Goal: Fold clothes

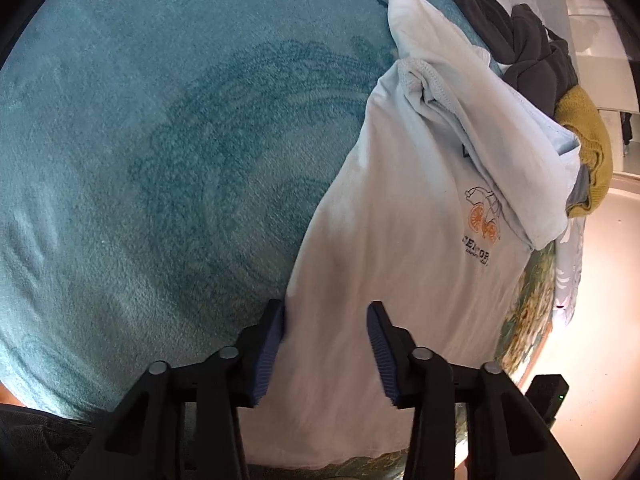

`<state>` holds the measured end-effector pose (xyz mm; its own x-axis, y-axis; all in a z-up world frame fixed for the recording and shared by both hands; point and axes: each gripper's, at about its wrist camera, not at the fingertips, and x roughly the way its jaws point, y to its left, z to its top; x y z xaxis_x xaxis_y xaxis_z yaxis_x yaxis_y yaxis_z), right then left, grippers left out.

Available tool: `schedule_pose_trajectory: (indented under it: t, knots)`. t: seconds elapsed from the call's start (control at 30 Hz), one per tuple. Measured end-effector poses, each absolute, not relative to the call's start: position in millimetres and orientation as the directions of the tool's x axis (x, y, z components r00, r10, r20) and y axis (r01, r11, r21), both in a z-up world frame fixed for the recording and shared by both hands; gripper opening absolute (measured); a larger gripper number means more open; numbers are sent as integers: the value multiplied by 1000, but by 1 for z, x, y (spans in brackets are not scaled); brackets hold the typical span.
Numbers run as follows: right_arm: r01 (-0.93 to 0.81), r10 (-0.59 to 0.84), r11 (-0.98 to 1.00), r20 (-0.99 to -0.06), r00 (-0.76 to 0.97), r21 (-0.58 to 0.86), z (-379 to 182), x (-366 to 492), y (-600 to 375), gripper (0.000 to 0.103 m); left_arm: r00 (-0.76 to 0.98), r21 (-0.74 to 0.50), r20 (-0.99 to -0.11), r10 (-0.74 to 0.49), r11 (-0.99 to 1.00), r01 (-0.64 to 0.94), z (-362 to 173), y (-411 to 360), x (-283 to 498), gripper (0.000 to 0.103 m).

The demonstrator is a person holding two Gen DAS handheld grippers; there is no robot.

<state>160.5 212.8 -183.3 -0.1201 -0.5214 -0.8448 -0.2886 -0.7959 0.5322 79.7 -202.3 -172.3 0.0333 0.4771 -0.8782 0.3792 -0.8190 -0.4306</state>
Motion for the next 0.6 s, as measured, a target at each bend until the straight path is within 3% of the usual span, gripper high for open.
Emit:
schedule_pose_trajectory:
  t: [0.03, 0.07, 0.2, 0.33, 0.43, 0.6]
  knots:
    - [-284, -524, -795, -843, -124, 536, -183, 159, 213, 7, 42, -423, -881, 472, -824, 377, -173, -201, 80, 9]
    - [-282, -530, -789, -837, -139, 546, -182, 156, 213, 7, 43, -424, -880, 473, -823, 377, -173, -200, 80, 5]
    - [-285, -551, -752, -804, -222, 594, -173, 141, 216, 4, -86, -542, -828, 555, -750, 378, -164, -206, 77, 4]
    - [-301, -540, -718, -775, -329, 628, -157, 122, 235, 4, -358, -701, -713, 602, -625, 344, -141, -231, 74, 4]
    - [-324, -526, -691, -757, -387, 646, -151, 107, 248, 4, -440, -679, -729, 525, -635, 368, -136, -246, 70, 5]
    - [-328, -485, -731, -793, -367, 599, -152, 86, 246, 5, -392, -649, -761, 517, -623, 437, -158, -258, 72, 5]
